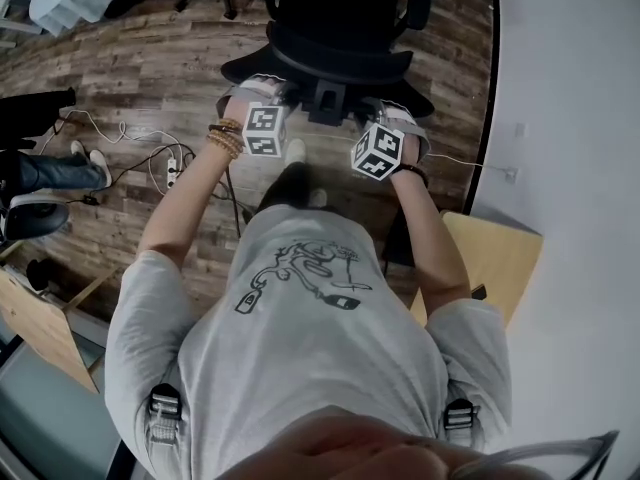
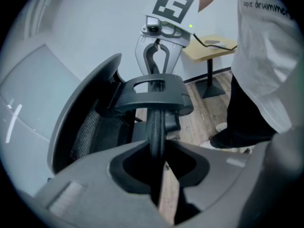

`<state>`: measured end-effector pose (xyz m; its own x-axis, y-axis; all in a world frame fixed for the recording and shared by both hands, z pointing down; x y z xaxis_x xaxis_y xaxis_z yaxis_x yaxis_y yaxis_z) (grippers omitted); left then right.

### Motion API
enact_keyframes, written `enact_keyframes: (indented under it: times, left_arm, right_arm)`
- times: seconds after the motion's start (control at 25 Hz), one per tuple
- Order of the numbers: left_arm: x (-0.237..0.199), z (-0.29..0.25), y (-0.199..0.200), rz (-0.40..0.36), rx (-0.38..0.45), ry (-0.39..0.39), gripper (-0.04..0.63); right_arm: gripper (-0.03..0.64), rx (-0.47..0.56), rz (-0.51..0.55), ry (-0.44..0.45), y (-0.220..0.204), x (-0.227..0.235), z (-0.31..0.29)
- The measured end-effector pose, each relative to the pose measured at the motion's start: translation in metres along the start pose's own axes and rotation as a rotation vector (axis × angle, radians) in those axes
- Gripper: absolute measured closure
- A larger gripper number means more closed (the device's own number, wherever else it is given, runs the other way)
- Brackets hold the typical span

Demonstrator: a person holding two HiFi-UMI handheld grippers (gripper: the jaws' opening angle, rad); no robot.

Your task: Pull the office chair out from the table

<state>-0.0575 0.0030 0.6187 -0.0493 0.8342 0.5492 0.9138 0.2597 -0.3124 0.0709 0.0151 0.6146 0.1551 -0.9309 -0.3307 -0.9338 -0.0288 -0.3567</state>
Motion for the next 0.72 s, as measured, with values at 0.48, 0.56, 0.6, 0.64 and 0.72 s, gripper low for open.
enact_keyframes:
  times: [0.48,0.56,0.6,0.64,0.72]
  left_arm:
    - [0.048,0.033,0.017,0.029,-0.018,-0.016,0.497]
    - [0.058,0.040,0.019,0.034,-0.023,-0.018,0.497]
    - [0.064,0.043,0.020,0.037,-0.024,-0.020,0.497]
    - [0.070,0.046,0.021,0.041,-0.026,-0.023,0.497]
    - [0.072,0.049,0.024,0.049,-0.027,-0.030,0.497]
  right_arm:
    - [0.506,0.009,0.024,0.014,0.001,-0.051,0.026]
    - [0.506,0.011,0.029,0.014,0.001,-0.062,0.031]
    - [0.506,0.011,0.032,0.014,0.001,-0.068,0.033]
    - [0.506,0.013,0.034,0.014,0.001,-0.074,0.035]
    - [0.506,0.015,0.038,0.019,0.002,-0.076,0.037]
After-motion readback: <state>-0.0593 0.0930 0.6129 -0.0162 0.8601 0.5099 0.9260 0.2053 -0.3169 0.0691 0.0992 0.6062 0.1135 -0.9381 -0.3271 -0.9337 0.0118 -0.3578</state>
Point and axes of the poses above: the fingertips, and each gripper's own axes: z backward along the fingers, x to its right, y out of its top, the point moved 2 cm from there along z, backward along the fingers, and after that the axes turned 6 degrees about y, right-handed, at the moved point
